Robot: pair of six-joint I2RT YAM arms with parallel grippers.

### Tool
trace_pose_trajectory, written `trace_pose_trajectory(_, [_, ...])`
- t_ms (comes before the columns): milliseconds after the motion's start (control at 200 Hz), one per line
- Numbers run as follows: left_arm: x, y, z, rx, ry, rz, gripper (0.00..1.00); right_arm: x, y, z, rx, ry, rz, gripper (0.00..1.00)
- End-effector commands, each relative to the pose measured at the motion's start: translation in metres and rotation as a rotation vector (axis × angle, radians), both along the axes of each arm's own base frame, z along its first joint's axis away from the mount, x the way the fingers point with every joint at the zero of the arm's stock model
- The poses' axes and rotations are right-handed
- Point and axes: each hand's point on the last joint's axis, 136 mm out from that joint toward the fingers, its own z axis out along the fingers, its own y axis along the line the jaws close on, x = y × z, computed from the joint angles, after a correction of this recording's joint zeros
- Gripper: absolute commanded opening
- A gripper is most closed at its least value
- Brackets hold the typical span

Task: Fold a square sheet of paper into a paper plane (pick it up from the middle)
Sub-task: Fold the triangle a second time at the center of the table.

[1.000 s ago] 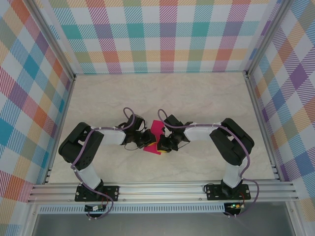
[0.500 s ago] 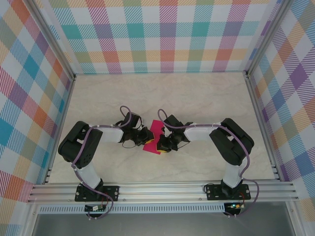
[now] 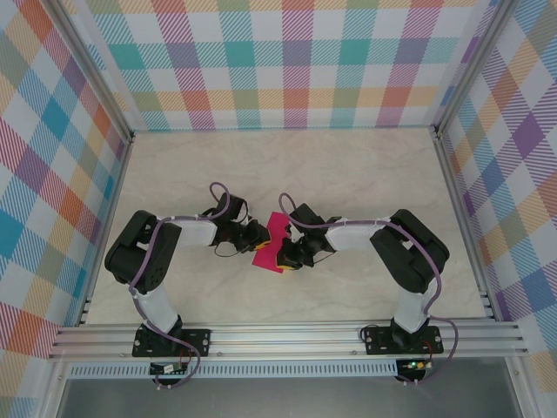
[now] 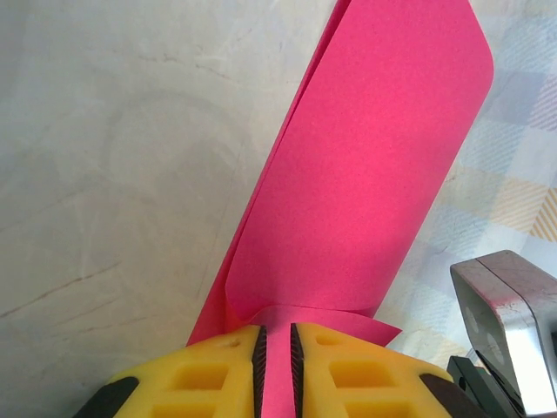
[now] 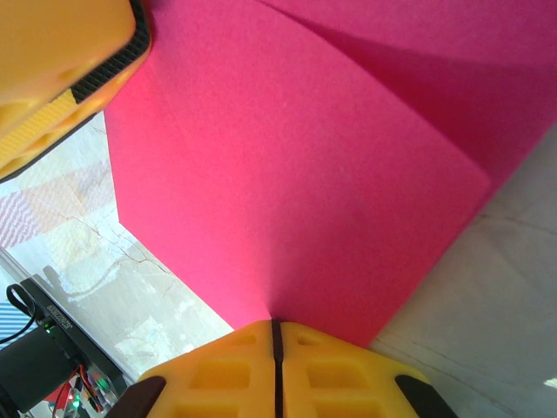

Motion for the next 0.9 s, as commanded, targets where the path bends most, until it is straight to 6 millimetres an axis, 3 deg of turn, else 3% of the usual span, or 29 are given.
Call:
trace_pose_trajectory(0, [0.026,0.029,-0.018,0.11,-0.035,0.093,0.19,-0.033,-0.036,-0.04,-0.182,0.115,0.002,0.08])
trace_pose_trajectory(560, [0.041,0.03,-0.017,0.123,-0.028,0.088,0.21,-0.034,-0.039,-0.035,-0.183,0.103,0.013,0.08])
trace_pose_trajectory(895, [0.048,0.031,-0.007,0.122,-0.036,0.115,0.23,-0.034,-0.038,-0.032,-0.178,0.097,0.021,0.08])
